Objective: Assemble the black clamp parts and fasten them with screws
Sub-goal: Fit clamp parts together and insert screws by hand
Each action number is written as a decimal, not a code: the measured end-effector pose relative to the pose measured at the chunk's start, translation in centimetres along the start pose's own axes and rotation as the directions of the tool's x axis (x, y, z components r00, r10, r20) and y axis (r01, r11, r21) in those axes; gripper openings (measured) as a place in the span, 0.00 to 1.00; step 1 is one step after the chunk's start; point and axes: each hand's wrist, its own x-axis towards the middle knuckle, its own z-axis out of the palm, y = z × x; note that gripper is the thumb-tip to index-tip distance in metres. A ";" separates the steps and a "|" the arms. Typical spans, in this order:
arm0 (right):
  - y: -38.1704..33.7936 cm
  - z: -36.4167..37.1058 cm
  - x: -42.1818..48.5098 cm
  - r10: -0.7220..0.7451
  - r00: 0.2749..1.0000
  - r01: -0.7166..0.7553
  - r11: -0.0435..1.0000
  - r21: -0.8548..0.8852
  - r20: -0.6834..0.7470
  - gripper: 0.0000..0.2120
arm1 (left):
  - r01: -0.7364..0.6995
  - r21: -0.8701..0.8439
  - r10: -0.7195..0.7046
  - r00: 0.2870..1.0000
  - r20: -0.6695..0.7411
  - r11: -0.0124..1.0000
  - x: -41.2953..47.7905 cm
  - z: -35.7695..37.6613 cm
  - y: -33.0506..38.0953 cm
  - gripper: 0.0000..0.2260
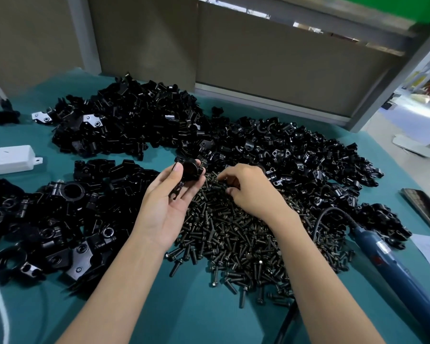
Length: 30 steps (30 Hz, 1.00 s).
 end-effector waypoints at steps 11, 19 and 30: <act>1.5 -0.1 0.9 0.136 0.990 -0.122 0.957 0.263 -0.037 0.13 | 0.011 -0.010 -0.011 1.000 0.011 1.000 -0.1 0.3 0.0 0.14; 1.2 -0.2 1.6 0.087 0.996 -0.087 0.994 0.059 -0.003 0.09 | 0.008 -0.012 -0.008 1.000 0.007 1.000 -0.1 0.2 0.0 0.13; -0.1 -0.6 -0.6 0.073 0.919 0.166 0.819 0.549 -0.388 0.10 | 0.037 0.073 -0.040 0.999 0.029 0.997 -0.1 0.3 -1.0 0.19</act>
